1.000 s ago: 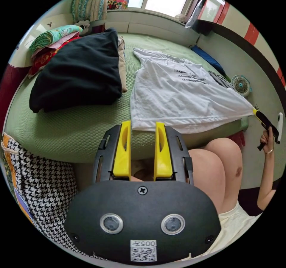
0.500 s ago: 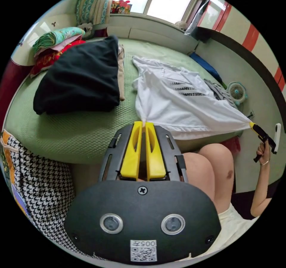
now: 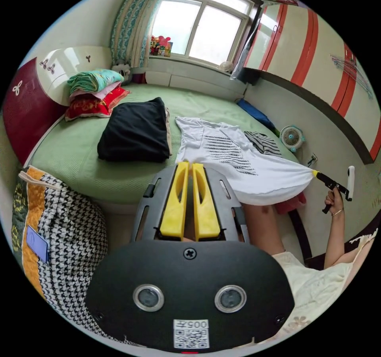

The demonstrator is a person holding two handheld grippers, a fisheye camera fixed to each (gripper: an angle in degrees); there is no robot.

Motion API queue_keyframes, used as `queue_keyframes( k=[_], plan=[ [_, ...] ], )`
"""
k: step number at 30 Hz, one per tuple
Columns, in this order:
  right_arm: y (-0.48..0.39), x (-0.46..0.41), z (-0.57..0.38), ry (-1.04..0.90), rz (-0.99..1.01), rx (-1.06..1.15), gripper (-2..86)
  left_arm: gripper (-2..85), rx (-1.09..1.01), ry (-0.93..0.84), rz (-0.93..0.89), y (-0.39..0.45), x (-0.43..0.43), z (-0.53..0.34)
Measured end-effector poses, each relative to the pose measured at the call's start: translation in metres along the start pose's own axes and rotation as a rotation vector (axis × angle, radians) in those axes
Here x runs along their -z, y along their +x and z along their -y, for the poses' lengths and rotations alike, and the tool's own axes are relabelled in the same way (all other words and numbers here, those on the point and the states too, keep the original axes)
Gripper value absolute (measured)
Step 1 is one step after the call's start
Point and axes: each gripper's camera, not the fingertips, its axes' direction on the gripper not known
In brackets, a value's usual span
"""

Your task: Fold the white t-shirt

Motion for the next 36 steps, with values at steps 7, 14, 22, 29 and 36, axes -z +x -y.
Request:
queue_keyframes(
  k=[7, 14, 22, 29, 36],
  plan=[
    [0.007, 0.03, -0.035, -0.018, 0.04, -0.043, -1.5, 1.7, 0.06, 0.033, -0.011, -0.013, 0.05, -0.035],
    [-0.001, 0.062, -0.062, -0.045, 0.045, -0.026, -1.4, 1.4, 0.072, 0.039, -0.029, -0.016, 0.092, -0.056],
    [0.001, 0.052, -0.056, -0.084, 0.018, -0.057, -1.4, 1.3, 0.093, -0.011, -0.013, -0.017, 0.074, -0.05],
    [0.005, 0.019, -0.025, -0.114, 0.001, -0.065, -1.5, 1.7, 0.088, -0.016, 0.002, -0.018, 0.042, -0.007],
    [0.014, -0.028, 0.035, -0.1, -0.004, -0.072, -1.5, 2.1, -0.012, -0.032, 0.02, -0.013, -0.021, 0.084]
  ],
)
